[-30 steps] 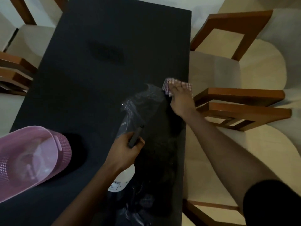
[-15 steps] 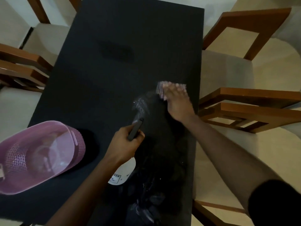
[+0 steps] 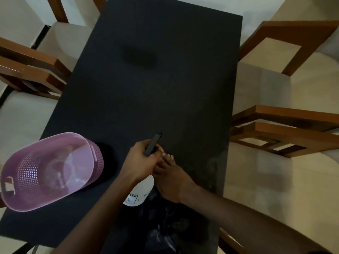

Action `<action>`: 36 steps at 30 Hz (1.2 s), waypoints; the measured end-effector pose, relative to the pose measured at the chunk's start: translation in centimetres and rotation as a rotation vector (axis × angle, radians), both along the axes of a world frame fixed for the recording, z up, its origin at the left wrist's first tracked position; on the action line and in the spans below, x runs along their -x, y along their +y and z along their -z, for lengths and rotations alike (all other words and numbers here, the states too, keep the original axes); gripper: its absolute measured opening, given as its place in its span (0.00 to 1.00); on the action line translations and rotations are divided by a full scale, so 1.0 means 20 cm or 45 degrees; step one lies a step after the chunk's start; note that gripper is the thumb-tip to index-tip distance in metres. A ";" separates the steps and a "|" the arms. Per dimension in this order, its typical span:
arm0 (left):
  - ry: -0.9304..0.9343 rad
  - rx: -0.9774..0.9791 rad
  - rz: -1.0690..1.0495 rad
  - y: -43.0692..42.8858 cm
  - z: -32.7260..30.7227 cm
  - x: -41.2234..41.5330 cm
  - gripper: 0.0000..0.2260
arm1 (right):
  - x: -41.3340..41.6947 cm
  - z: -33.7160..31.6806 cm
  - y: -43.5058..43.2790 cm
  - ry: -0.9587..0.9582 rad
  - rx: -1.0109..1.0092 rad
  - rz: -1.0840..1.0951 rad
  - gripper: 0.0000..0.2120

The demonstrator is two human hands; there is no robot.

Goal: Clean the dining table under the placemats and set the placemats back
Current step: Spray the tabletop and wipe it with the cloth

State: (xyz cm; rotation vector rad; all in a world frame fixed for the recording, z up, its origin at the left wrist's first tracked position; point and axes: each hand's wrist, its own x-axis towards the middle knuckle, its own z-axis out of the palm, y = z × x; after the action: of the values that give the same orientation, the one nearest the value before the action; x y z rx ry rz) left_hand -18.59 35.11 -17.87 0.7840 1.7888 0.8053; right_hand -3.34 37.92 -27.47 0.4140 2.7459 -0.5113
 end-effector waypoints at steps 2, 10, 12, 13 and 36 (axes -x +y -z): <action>-0.019 -0.001 0.014 -0.01 0.00 -0.01 0.08 | -0.07 -0.01 0.08 0.048 -0.003 -0.115 0.30; -0.032 0.040 -0.025 -0.15 0.04 -0.01 0.11 | 0.15 -0.02 0.91 0.112 -0.100 0.732 0.31; -0.035 0.054 -0.060 -0.21 0.05 0.00 0.10 | 0.25 -0.03 0.97 0.077 -0.057 0.858 0.30; -0.039 0.059 -0.088 -0.23 0.05 0.01 0.10 | 0.29 -0.03 0.95 0.082 -0.043 0.865 0.31; -0.017 0.141 0.365 -0.35 0.05 -0.38 0.14 | -0.72 -0.06 0.51 0.124 0.023 1.065 0.31</action>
State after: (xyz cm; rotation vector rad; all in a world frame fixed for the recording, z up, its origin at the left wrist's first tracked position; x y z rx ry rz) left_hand -11.01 28.10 -18.82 0.9325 1.6460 0.5177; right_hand 11.14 48.12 -26.32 1.5805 2.5422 -0.7492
